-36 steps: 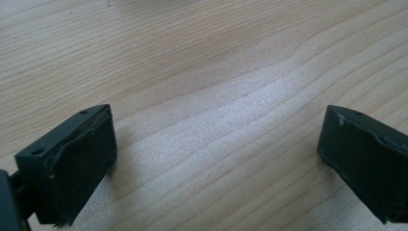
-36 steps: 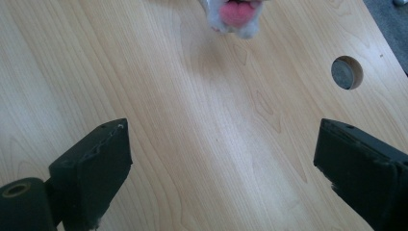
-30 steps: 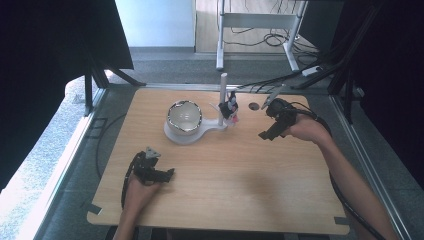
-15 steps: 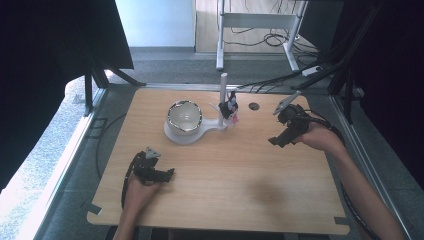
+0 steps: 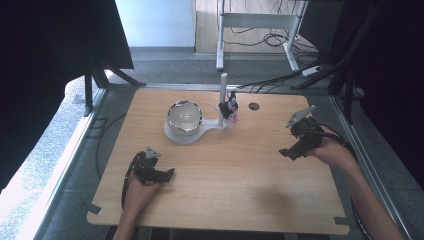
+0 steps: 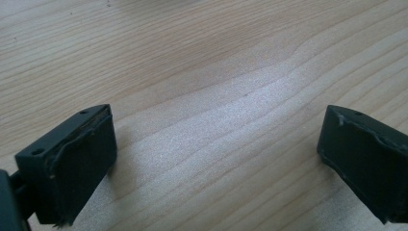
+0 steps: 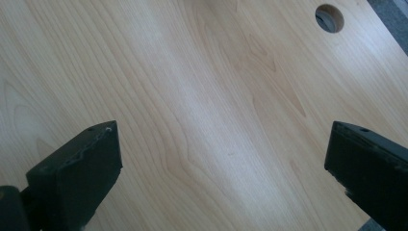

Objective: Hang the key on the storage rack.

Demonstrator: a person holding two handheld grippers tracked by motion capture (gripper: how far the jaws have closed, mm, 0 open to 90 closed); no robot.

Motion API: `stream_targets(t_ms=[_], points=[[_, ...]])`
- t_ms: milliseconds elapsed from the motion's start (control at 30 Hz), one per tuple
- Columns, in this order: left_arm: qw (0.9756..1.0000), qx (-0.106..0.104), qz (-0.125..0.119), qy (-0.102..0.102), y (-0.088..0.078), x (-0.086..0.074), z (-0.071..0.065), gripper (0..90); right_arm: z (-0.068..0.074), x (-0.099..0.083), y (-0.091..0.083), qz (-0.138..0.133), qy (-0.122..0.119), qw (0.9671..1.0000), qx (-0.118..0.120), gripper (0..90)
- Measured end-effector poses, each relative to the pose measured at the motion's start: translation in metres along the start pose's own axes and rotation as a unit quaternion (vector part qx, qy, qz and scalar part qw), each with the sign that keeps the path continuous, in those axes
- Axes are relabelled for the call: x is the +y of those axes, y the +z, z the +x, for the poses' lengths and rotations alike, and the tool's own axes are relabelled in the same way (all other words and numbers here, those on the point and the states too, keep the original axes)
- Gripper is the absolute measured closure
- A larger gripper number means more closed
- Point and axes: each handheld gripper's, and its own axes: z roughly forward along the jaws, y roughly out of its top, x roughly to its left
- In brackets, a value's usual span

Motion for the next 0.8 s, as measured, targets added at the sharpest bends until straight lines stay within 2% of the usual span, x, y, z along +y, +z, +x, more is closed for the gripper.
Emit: stream_targets(t_ms=[267,500,800], points=[[1.0000,0.000,0.000,-0.002,0.000,0.000,0.000,0.1,0.005,-0.018,0.010,0.016,0.008,0.9998,-0.006,1.4],[1.0000,0.000,0.001,0.000,0.000,0.000,0.000,0.1,0.015,-0.031,0.022,0.011,0.007,0.9999,-0.006,1.6],[1.0000,0.000,0.001,0.000,0.000,0.000,0.000,0.1,0.029,-0.052,0.043,-0.030,0.023,0.9993,0.001,1.6]])
